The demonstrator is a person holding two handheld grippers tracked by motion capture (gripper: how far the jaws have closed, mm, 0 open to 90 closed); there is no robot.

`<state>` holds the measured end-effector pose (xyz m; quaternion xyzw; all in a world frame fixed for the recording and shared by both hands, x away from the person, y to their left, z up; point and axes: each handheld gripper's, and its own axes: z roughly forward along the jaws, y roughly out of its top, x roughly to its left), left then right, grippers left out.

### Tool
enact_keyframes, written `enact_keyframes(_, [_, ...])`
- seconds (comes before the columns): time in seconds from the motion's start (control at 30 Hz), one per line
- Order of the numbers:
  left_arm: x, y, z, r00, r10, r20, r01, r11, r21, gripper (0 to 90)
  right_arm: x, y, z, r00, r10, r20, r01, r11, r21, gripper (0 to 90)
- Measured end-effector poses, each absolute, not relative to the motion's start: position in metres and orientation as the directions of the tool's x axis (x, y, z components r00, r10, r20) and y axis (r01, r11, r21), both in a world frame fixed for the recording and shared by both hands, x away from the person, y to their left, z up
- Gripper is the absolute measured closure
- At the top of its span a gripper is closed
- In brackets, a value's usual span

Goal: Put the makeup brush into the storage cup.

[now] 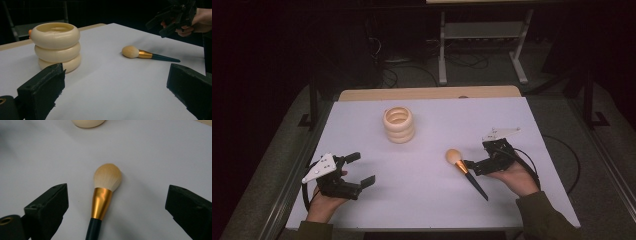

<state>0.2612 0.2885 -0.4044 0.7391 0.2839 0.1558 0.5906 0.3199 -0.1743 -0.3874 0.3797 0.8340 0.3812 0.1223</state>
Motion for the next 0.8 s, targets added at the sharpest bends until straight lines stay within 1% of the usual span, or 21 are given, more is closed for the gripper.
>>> enact_keyframes(0.1, [0.261, 0.288, -0.404, 0.789, 0.605, -0.106, 0.236, -0.141, 0.961, 1.2, 0.322, -0.169, -0.387, -0.678, 0.729, 0.099, 0.566, 0.431, 0.702, 5.3])
enact_keyframes(0.5, [0.261, 0.289, -0.405, 0.789, 0.604, -0.11, 0.24, -0.139, 0.961, 1.2, 0.33, -0.159, -0.389, -0.684, 0.723, 0.094, 0.585, 0.468, 0.663, 6.7])
enact_keyframes(0.67, [0.262, 0.289, -0.405, 0.789, 0.604, -0.111, 0.24, -0.137, 0.961, 1.2, 0.334, -0.151, -0.393, -0.691, 0.717, 0.091, 0.586, 0.482, 0.652, 11.1])
enact_keyframes(0.8, [0.262, 0.29, -0.405, 0.789, 0.605, -0.111, 0.241, -0.137, 0.961, 1.2, 0.336, -0.147, -0.396, -0.686, 0.721, 0.102, 0.603, 0.484, 0.634, 12.7])
